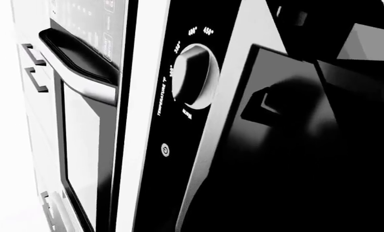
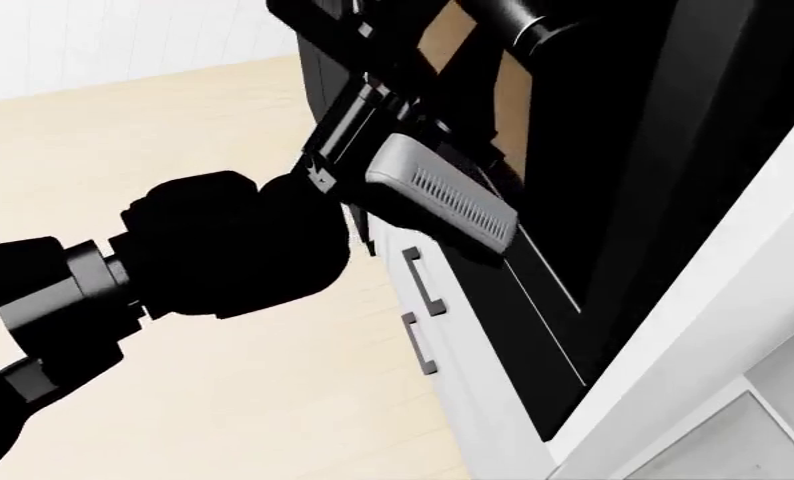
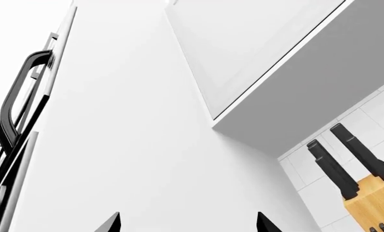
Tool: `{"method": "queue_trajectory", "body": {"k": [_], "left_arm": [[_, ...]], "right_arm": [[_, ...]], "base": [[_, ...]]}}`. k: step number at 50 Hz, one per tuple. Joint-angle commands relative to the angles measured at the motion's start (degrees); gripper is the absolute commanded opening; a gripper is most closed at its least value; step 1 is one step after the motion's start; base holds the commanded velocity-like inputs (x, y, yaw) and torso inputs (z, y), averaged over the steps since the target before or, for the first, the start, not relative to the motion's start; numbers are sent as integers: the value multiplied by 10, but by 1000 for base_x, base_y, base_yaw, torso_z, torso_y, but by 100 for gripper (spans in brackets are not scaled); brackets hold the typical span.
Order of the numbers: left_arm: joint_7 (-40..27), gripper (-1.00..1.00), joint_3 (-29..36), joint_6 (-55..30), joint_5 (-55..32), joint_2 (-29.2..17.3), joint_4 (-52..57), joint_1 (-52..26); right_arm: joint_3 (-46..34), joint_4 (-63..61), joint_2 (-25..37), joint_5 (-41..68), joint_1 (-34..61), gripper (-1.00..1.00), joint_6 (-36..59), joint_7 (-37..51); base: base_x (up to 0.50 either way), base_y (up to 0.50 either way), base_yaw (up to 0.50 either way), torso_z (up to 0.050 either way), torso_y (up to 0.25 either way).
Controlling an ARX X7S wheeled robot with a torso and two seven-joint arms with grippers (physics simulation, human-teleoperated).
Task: Open the oven door
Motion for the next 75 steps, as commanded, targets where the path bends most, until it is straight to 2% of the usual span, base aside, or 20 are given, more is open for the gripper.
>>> {"method": "queue_trajectory", "body": {"k": [1,7,13,23,50,55,57,64,70,75], "left_arm": [[-53,-100,-17,-20,45,-40,81,17],[-88,-100,-20,-18,78,-51,91,32],[-147,-100,-25,4,130,-40,59,55],[-207,-100,-28,-4,185,-36,44,85],[-202,-100,-32,-3,185,-36,41,93],[-212,-100,-30,-30,208,-40,57,109],[-224,-100,-22,-15,220,-23,16,113],[-224,-100,-23,-64,240,-51,85,138],[-231,-100,-24,-75,246,-64,99,152],[-220,-100,-26,-117,254,-93,153,168]], "right_arm": [[-1,0,-1,-2,0,100,-2,0],[-2,0,-2,-2,-1,100,-4,0],[-2,0,-2,-2,-1,100,-5,0],[-1,0,-2,-1,-1,100,-7,0],[1,0,-5,-8,-2,100,-9,1],[1,-1,-4,-5,-3,100,-11,1],[0,-1,-4,-4,-3,100,-11,1],[-1,-1,-4,-4,-4,100,-13,1],[0,0,-3,-3,-4,100,-14,1],[-1,-1,-4,-3,-5,100,-15,1]], "base": [[0,0,0,0,0],[0,0,0,0,0],[0,0,0,0,3],[0,0,0,0,1],[0,-2,-1,0,2],[-1,0,-1,0,0],[0,0,-1,0,5],[0,0,0,0,0],[2,-1,-1,0,0],[-1,-4,-2,0,2]]}}
